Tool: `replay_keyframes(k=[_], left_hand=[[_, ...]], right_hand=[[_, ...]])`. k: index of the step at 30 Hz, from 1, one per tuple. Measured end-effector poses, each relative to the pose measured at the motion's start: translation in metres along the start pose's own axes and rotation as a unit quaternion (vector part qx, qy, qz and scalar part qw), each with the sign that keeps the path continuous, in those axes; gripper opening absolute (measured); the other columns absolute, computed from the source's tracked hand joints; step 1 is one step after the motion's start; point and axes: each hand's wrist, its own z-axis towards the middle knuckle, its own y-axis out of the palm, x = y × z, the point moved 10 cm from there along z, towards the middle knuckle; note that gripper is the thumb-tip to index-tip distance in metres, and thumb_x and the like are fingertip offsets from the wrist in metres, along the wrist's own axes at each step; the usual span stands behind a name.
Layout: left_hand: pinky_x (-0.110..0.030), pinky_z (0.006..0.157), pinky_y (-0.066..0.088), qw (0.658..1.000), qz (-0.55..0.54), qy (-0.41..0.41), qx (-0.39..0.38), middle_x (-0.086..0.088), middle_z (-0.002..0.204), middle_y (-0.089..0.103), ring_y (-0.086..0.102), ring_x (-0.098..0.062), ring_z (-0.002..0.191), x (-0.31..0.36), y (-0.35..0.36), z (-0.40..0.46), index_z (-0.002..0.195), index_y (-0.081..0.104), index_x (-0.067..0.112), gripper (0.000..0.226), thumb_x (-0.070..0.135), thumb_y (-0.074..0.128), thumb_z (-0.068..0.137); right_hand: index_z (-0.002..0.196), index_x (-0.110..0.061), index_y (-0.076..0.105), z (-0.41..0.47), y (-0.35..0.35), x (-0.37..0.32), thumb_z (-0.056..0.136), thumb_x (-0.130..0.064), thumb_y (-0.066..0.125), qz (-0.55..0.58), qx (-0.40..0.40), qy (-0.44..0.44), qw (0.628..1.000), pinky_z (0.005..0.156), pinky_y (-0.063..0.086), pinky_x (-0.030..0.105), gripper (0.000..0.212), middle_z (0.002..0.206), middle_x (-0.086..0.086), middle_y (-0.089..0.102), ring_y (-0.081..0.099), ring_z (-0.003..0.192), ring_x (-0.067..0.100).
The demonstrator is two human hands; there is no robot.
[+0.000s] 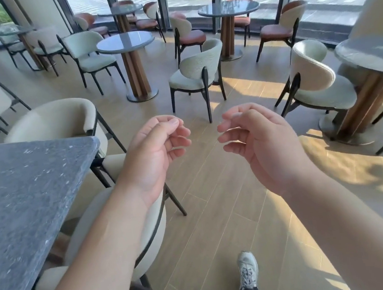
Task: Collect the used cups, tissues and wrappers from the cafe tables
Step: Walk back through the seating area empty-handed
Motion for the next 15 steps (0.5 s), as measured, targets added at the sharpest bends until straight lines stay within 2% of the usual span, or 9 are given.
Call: replay_keyframes(k=[7,15], left_hand=[[-0.027,0.069,0.046,0.999,0.037,-0.011,0.037,0.004,0.074,0.070,0.065,-0.011,0.068,-0.011,0.034,0.155,0.085,0.062,0.019,0.009,0.026,0.058,0.081],[-0.030,0.075,0.047,0.998,0.051,0.005,0.026,0.003,0.081,0.072,0.066,-0.012,0.075,-0.016,0.064,0.276,0.083,0.066,0.023,0.007,0.027,0.059,0.084]], right_hand=[[0.082,-0.022,0.068,0.153,-0.036,-0.001,0.081,-0.019,0.051,0.004,-0.042,0.009,0.999,0.069,0.049,0.030,0.017,0.080,0.001,0.070,0.064,0.072,0.016],[0.085,-0.024,0.068,0.288,-0.063,-0.012,0.081,-0.019,0.052,0.015,-0.081,0.012,0.997,0.070,0.048,0.032,0.017,0.083,0.000,0.071,0.064,0.073,0.017]])
